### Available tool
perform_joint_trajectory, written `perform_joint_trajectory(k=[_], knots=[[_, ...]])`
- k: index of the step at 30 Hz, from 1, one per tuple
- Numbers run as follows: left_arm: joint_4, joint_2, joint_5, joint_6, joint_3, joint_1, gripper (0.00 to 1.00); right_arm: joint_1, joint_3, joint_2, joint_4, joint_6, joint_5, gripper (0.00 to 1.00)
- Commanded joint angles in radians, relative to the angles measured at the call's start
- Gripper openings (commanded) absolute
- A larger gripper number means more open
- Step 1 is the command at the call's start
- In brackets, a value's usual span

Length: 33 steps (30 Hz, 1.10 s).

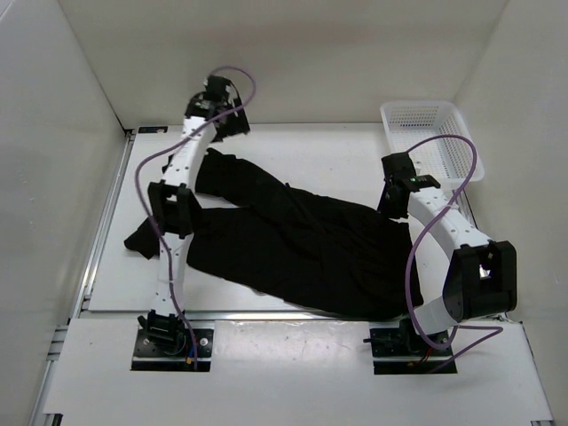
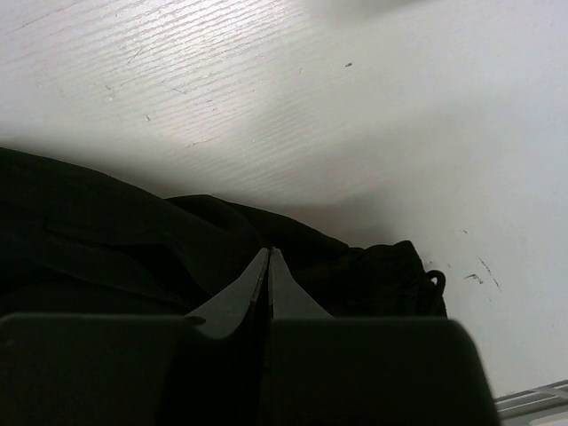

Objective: Fold and stack the trousers
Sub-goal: Flatten the trousers out

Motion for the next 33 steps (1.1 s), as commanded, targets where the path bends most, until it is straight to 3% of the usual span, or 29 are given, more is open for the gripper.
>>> perform_joint_trajectory(k=[1, 3, 10, 11, 12, 13, 15, 16, 26, 30, 33], knots=[[-0.047, 0.069, -0.043, -0.002, -0.017, -0.027, 0.87, 0.002, 0.012, -0.024, -0.007, 0.000, -0.006, 0.00], [-0.047, 0.123, -0.072, -0.002, -0.026, -0.027, 0.81, 0.002, 0.012, -0.023, -0.007, 0.000, -0.017, 0.00], [-0.067, 0.200, -0.128, 0.019, -0.026, -0.045, 0.85, 0.002, 0.012, 0.006, 0.003, 0.000, -0.017, 0.00], [-0.067, 0.212, -0.128, 0.019, -0.026, -0.045, 0.81, 0.002, 0.012, 0.006, 0.003, 0.000, -0.017, 0.00], [-0.076, 0.212, -0.128, 0.030, -0.041, -0.045, 0.75, 0.002, 0.012, 0.006, 0.003, 0.000, -0.017, 0.00], [-0.076, 0.212, -0.128, 0.030, -0.053, -0.045, 0.51, 0.002, 0.023, 0.006, 0.003, 0.000, -0.017, 0.00], [-0.076, 0.197, -0.137, 0.030, -0.078, -0.054, 0.14, 0.002, 0.023, 0.006, 0.003, 0.000, -0.017, 0.00], [-0.076, 0.165, -0.146, 0.019, -0.078, -0.054, 0.10, 0.002, 0.023, 0.015, 0.003, 0.000, -0.017, 0.00], [-0.054, -0.183, -0.233, 0.039, -0.043, -0.036, 0.10, 0.002, 0.014, -0.003, -0.007, 0.011, 0.012, 0.00], [-0.044, -0.389, -0.259, 0.018, -0.249, -0.016, 0.10, 0.002, 0.014, -0.003, -0.007, 0.020, 0.012, 0.00], [-0.035, -0.573, -0.316, -0.039, -0.537, -0.016, 0.10, 0.002, 0.004, -0.013, -0.007, 0.031, 0.021, 0.00]])
